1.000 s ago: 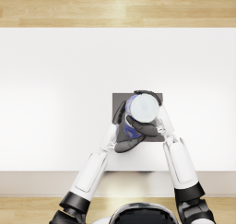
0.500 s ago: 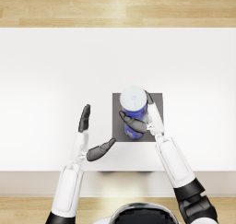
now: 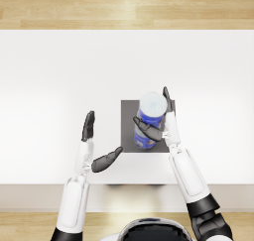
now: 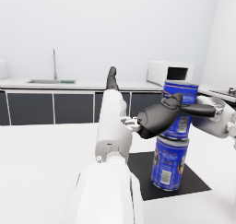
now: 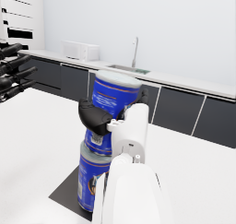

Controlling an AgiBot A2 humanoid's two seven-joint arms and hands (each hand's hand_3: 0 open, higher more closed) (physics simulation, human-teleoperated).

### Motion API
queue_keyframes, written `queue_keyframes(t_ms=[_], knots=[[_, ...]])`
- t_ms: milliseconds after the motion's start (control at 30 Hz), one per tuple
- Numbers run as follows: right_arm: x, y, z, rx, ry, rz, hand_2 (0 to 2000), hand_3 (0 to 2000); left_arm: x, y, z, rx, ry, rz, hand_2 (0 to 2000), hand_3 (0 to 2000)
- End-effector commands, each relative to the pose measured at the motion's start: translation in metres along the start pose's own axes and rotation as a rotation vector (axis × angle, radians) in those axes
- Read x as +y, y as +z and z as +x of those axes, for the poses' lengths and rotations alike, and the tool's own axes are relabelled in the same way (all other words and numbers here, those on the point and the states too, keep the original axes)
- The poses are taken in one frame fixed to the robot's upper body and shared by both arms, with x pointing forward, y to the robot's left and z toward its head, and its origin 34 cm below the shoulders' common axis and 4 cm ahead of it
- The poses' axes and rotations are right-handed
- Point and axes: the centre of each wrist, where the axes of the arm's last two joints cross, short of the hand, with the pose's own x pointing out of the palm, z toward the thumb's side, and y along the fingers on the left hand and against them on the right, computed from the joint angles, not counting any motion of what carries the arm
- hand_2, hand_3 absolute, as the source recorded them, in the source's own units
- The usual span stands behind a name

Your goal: Pick up the blue can on the left and place it in the middle, then pick up the blue can on the right and place it on top of the can in the middle

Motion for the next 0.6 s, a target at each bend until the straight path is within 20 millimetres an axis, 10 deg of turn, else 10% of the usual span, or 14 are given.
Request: queue_keyframes(t_ms=[33, 267, 300, 333, 600], knots=[[0.001, 0.024, -0.001, -0.031, -0.007, -0.077, 0, 0, 0.004, 0.003, 0.002, -0.005, -0.004, 0.018, 0, 0], [0.002, 0.068, -0.009, -0.114, -0.050, -0.220, 0, 0, 0.009, 0.016, 0.005, -0.018, -0.002, 0.074, 0, 0], [0.004, 0.072, -0.014, 0.268, 0.084, -0.283, 0, 0, 0.010, 0.017, 0.005, -0.020, -0.001, 0.083, 0, 0], [0.006, 0.082, -0.012, -0.044, -0.023, -0.283, 0, 0, 0.011, 0.019, 0.006, -0.023, -0.003, 0.091, 0, 0], [0.042, 0.126, -0.084, -0.169, -0.262, -0.503, 0, 0, 0.043, 0.069, -0.018, 0.001, 0.088, 0.312, 0, 0]])
